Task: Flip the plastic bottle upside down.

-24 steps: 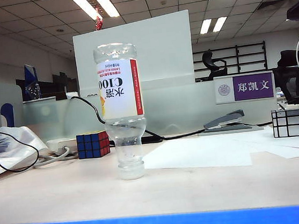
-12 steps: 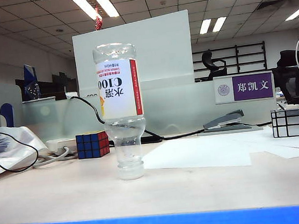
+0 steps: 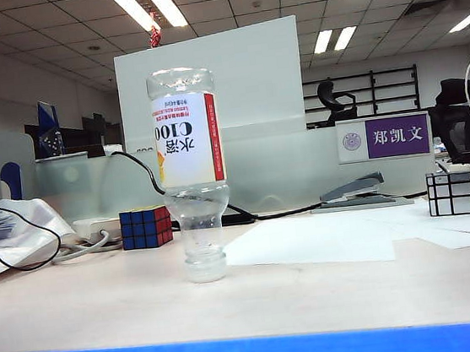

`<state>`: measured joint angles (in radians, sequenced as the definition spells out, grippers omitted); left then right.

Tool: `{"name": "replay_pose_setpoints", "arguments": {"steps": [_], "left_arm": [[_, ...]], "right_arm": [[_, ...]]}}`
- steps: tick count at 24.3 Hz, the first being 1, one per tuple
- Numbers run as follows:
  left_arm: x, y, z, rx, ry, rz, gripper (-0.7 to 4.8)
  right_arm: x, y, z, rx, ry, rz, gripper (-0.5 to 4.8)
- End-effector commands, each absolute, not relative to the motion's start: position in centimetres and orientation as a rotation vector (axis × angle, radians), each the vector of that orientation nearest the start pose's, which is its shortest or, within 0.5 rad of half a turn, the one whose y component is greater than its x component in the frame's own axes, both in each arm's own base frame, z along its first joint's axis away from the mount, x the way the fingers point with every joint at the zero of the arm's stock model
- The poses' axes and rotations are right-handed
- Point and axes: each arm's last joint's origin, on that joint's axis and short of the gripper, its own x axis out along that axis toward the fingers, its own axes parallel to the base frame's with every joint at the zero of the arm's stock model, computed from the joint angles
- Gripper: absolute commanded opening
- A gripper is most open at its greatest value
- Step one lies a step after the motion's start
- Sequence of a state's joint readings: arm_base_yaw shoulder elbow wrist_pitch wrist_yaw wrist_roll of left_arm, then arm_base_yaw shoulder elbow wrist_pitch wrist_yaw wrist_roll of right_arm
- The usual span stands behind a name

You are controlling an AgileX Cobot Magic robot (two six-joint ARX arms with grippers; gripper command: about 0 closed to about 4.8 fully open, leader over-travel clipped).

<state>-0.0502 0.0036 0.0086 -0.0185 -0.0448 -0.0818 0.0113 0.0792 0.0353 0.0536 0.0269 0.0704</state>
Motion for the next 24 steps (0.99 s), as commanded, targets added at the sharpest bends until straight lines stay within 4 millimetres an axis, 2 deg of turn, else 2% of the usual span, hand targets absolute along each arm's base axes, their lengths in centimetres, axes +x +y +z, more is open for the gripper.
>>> {"name": "replay_pose_setpoints", "arguments": {"steps": [1,24], "left_arm": [[9.72,-0.37,16.59,-0.079,0.0,-0.009,-0.05],[9.72,-0.36,16.52,-0.079,0.007,-0.008,-0.05]], "right_arm": [[9.78,-0.35,17.11,0.074,0.028,-0.054,-0.05],[9.74,-0.63,16.45,0.04,-0.006,-0.081,-0.05]]}}
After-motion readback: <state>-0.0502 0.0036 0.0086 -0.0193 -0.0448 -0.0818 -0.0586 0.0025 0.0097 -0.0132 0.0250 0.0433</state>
